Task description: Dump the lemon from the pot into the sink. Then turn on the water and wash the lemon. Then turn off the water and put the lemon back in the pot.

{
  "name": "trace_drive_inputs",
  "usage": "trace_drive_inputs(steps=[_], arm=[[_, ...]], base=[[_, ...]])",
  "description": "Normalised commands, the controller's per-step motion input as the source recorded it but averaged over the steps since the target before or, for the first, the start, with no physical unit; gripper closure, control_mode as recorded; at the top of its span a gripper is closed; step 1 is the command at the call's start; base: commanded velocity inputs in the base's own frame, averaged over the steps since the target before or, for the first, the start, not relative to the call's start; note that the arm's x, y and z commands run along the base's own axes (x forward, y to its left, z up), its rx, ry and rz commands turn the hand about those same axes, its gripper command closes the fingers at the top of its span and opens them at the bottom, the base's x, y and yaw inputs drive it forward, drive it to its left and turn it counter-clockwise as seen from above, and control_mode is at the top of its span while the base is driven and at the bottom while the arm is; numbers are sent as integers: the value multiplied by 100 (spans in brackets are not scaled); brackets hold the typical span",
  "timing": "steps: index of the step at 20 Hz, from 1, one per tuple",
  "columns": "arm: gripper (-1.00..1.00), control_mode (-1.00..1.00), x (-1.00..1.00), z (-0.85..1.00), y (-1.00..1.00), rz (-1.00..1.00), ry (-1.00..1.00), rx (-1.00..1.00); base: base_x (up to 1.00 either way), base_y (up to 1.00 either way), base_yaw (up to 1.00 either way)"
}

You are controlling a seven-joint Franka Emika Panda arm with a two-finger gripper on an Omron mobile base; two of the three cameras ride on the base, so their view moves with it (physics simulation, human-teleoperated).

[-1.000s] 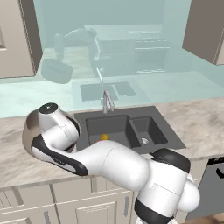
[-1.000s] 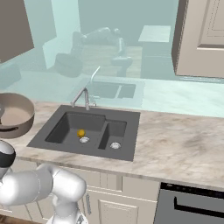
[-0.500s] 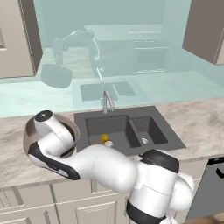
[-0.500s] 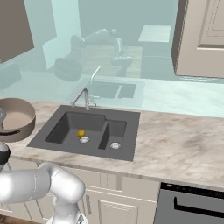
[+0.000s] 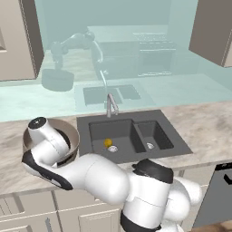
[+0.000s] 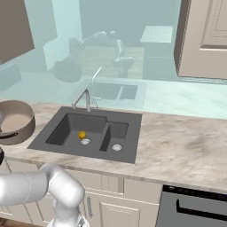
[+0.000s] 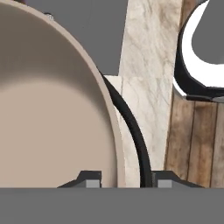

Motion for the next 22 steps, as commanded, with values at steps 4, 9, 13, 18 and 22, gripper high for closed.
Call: trace_drive_inputs(steps=[4, 9, 13, 18, 22], arm=[[100, -100, 7, -23, 0, 0, 0, -4], [-100, -100, 0, -11, 0, 0, 0, -4], [-100, -100, 0, 0, 0, 0, 0, 0], [-100, -100, 0, 5, 0, 0, -1, 0], [-100, -100, 0, 43, -2, 0, -5, 0]], base=[[0, 0, 0], [0, 0, 0], [0, 0, 0], [0, 0, 0], [0, 0, 0]])
